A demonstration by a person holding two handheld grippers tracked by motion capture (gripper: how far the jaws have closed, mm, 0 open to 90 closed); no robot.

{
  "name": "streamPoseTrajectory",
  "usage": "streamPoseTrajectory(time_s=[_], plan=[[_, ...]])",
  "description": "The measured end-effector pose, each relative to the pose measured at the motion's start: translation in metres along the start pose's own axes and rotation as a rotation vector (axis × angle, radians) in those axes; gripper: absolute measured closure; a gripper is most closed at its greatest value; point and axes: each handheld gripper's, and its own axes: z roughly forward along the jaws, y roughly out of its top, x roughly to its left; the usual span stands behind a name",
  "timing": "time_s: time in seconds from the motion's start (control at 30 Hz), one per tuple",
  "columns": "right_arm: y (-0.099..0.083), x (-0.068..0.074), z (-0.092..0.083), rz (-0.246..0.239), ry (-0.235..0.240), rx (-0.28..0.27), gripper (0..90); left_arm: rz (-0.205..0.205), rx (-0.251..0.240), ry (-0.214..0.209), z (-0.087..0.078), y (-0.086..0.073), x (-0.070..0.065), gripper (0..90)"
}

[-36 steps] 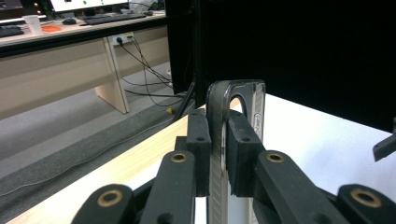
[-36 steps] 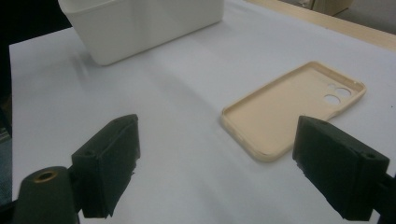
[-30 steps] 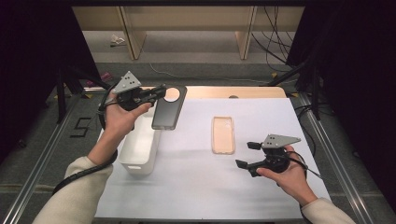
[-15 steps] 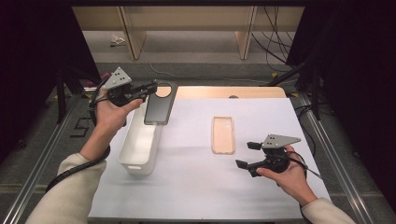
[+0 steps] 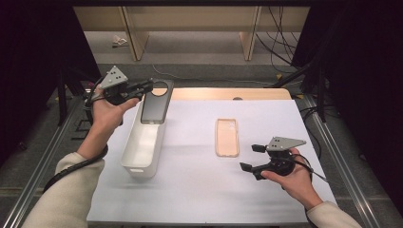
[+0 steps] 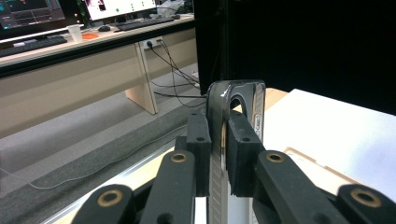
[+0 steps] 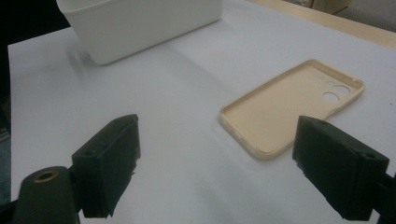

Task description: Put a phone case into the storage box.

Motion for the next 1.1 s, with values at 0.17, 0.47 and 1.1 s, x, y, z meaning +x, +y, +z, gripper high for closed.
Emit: streamPoseTrajectory(time_s=[0.17, 0.47, 1.1], plan=[[0.0, 0.0, 0.001, 0.004, -0.002, 0.003, 16.1, -0.002, 0.004, 0.012, 0.003, -0.003, 0.01, 80.7], [-0.001, -0.001, 0.001, 0.007, -0.001, 0.002, 16.0, -0.005, 0.012, 0.036, 0.007, -0.005, 0.023, 80.7], [-0.001, -0.001, 0.002, 0.005, 0.005, 0.001, 16.0, 0.006, 0.01, 0.052, 0.018, -0.008, 0.038, 80.7]])
